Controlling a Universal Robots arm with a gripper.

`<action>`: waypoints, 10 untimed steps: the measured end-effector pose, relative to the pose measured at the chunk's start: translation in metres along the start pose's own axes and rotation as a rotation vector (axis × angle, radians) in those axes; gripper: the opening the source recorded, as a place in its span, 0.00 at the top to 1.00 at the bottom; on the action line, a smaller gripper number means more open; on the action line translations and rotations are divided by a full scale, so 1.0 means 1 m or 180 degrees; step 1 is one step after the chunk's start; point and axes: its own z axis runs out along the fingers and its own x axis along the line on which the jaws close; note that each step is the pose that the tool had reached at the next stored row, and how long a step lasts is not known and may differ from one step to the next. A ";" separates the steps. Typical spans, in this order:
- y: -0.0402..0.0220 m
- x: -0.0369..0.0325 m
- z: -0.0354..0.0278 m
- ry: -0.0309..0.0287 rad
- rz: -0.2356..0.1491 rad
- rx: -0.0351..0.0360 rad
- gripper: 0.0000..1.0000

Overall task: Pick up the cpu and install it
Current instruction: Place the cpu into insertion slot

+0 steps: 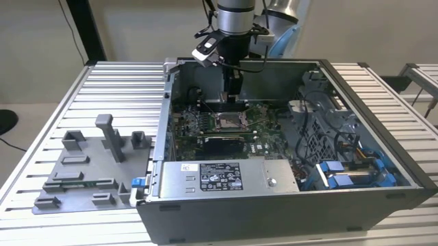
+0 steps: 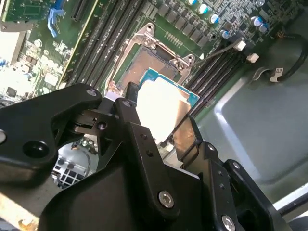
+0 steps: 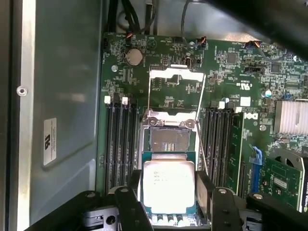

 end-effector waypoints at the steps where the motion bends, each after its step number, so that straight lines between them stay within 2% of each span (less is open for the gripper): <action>1: 0.0000 0.0000 0.0000 0.0000 0.0000 0.0000 1.00; 4: 0.0001 0.0001 0.0005 0.0000 0.0008 0.0000 1.00; 8: 0.0004 0.0001 0.0030 -0.0003 0.0145 0.0006 1.00; 10: 0.0011 0.0002 0.0051 -0.0003 0.0175 0.0007 1.00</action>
